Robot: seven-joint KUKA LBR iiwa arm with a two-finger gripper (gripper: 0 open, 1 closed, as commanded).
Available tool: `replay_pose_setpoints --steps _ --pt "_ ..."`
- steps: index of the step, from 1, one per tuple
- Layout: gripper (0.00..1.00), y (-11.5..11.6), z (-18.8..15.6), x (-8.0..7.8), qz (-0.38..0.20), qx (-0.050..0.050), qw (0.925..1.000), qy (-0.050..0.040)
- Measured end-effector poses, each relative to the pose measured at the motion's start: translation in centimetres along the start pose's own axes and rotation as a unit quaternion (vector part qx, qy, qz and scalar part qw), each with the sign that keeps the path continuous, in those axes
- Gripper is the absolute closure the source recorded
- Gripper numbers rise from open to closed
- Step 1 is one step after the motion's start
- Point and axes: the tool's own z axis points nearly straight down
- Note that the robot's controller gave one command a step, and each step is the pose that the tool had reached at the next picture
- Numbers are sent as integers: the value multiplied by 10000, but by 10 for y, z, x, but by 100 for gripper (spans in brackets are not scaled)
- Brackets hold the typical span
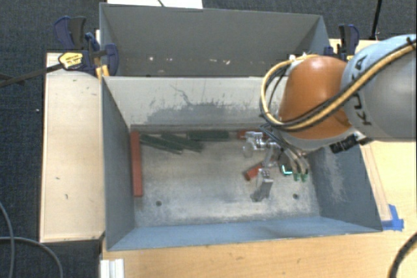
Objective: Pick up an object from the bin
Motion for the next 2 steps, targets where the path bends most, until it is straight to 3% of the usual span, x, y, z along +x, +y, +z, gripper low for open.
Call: replay_pose_setpoints --steps 1,2 --pt "0 0 -4 -2 4 -1 10000 -38" --pt "0 -24 17 -16 -231 -5 9997 -57"
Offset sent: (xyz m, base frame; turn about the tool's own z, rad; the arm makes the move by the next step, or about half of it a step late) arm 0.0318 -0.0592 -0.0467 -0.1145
